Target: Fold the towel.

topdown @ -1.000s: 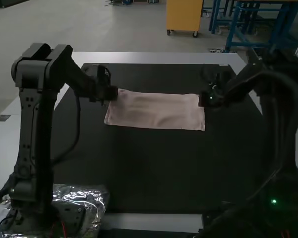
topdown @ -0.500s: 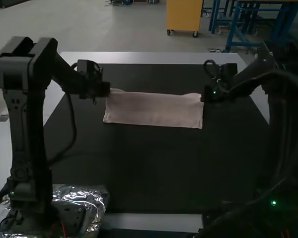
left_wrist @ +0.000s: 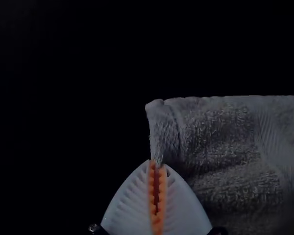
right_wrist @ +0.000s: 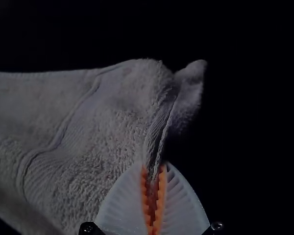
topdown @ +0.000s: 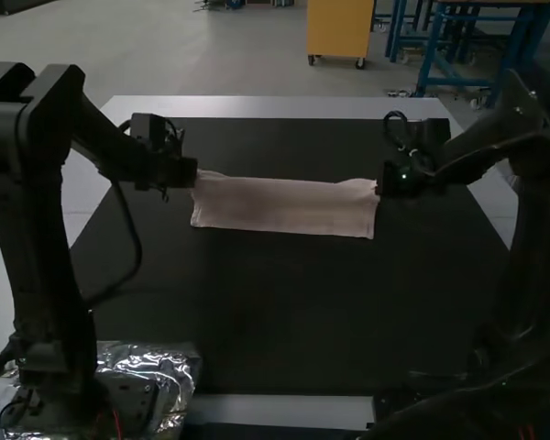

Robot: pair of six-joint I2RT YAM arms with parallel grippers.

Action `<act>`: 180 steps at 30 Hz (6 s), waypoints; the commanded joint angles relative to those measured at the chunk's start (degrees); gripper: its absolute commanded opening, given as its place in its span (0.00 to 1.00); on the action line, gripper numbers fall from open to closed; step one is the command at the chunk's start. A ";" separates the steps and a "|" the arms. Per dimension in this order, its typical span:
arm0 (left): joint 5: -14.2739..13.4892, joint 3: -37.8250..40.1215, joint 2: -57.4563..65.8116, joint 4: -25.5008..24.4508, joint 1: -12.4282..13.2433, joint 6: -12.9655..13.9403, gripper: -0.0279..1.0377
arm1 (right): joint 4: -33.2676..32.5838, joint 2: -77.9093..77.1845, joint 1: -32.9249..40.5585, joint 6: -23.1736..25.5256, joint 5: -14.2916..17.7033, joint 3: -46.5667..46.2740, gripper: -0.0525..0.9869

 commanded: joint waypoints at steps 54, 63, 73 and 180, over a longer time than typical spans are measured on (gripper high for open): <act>3.28 -12.15 -7.97 6.23 5.47 -7.08 0.94 | 9.16 6.19 4.67 -0.40 2.29 -8.93 0.30; 3.11 -12.06 -7.97 8.42 5.03 -6.90 0.94 | 7.93 0.48 -4.38 -2.86 -2.45 -11.74 0.03; 2.85 -10.65 -8.40 9.30 4.24 -6.81 0.94 | -0.95 -8.75 -10.44 -6.55 -4.30 -9.46 0.03; -5.33 -12.85 -9.55 18.09 1.52 -5.76 0.94 | 33.50 24.21 31.04 14.01 -5.62 7.51 0.03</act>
